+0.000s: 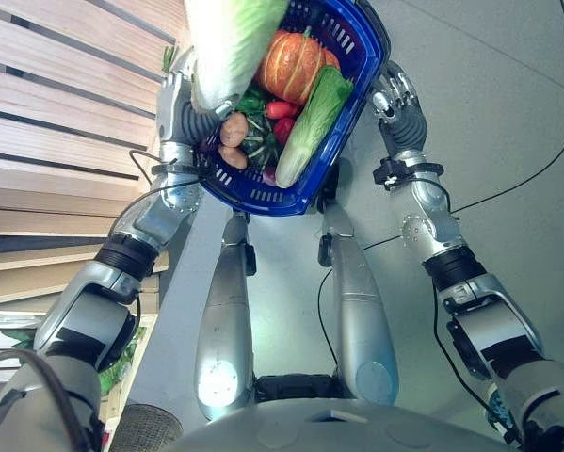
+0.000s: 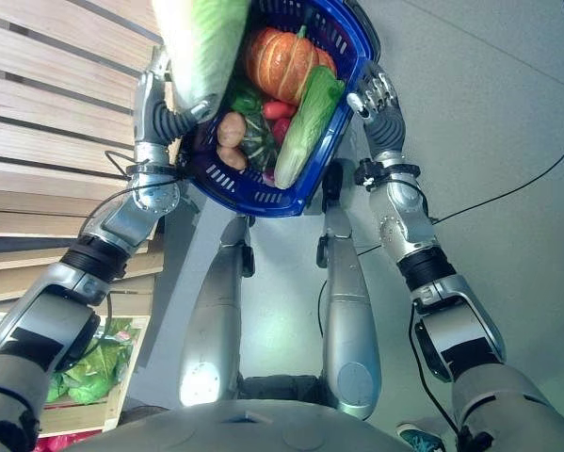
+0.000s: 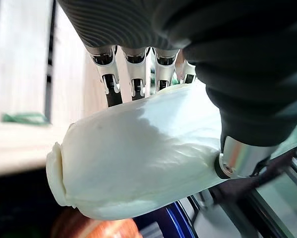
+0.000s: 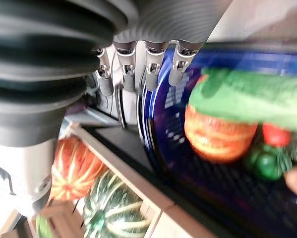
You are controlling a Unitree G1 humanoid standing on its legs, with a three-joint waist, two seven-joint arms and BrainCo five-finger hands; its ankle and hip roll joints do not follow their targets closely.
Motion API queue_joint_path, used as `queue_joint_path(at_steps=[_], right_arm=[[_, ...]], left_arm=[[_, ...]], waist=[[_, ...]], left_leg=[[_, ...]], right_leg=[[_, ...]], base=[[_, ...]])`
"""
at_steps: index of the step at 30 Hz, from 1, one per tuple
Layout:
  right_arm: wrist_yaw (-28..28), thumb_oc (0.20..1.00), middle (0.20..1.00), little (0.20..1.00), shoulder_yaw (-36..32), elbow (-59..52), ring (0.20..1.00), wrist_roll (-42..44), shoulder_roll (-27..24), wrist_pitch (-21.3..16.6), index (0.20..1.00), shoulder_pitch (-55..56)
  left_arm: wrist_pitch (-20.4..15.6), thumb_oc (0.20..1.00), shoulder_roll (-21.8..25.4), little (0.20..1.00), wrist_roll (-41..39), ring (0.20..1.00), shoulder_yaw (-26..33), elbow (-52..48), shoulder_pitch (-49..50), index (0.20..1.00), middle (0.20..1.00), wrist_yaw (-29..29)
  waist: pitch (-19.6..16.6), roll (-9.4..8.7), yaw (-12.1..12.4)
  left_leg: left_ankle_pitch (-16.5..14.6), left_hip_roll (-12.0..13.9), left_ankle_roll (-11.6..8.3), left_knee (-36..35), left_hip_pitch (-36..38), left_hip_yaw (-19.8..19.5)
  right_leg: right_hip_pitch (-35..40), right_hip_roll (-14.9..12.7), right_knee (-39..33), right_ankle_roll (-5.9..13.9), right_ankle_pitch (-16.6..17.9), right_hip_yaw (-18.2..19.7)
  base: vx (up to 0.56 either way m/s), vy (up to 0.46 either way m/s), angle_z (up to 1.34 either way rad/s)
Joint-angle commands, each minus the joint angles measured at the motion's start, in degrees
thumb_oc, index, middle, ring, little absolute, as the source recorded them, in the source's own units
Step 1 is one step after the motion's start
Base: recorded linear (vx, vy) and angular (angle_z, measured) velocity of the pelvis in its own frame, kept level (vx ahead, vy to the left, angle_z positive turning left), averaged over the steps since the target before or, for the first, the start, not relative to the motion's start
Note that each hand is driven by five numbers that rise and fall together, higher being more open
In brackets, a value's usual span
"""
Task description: Pick up fruits and vegetables into the basket
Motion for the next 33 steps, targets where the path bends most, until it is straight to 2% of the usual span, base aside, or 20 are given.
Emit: queue_joint_path(at_steps=[1,9,19,33], right_arm=[[3.65,1.000,1.000,1.000,1.59,-6.57,1.000,2.47,-2.69,-0.06,1.000,1.73],[6.57,1.000,1.000,1.000,3.90,-8.65,1.000,3.87,-3.02,3.30,1.000,0.66],[9.66,1.000,1.000,1.000,6.19,-10.09,1.000,5.47,-3.88,4.35,1.000,-0.19],[11.85,1.000,1.000,1.000,7.40,-14.80,1.000,5.22,-4.98,4.53,1.000,-0.92]], left_arm=[[-2.54,0.200,1.06,0.200,2.21,0.200,-0.84,-6.78,0.14,0.200,0.200,-3.59],[-2.47,0.200,1.22,0.200,2.53,0.200,-5.53,-8.76,-1.41,0.200,0.200,-10.41],[-1.97,0.200,2.02,0.200,1.22,0.200,-9.91,-10.32,-3.15,0.200,0.200,-17.31],[4.80,0.200,3.73,0.200,-1.41,0.200,-12.58,-10.57,-3.78,0.200,0.200,-24.44]], waist=[[-1.90,1.56,-0.07],[-1.90,1.06,-0.24],[-1.90,0.57,-0.42],[-1.90,0.17,-0.55]], left_leg=[[0.60,-3.56,1.10,-2.25,-0.31,1.55],[0.50,-3.38,1.21,-2.30,-0.36,1.71],[0.43,-3.28,1.23,-2.19,-0.50,1.81],[0.44,-3.13,1.30,-2.37,-0.56,1.73]], right_leg=[[3.63,1.92,3.04,3.68,-5.46,-3.56],[3.49,1.91,2.84,4.05,-5.00,-3.50],[3.31,1.87,2.41,4.45,-4.29,-3.30],[3.23,1.82,1.97,4.82,-3.80,-3.23]], base=[[0.00,0.000,0.00],[0.00,0.000,0.00],[0.00,0.000,0.00],[0.00,0.000,0.00]])
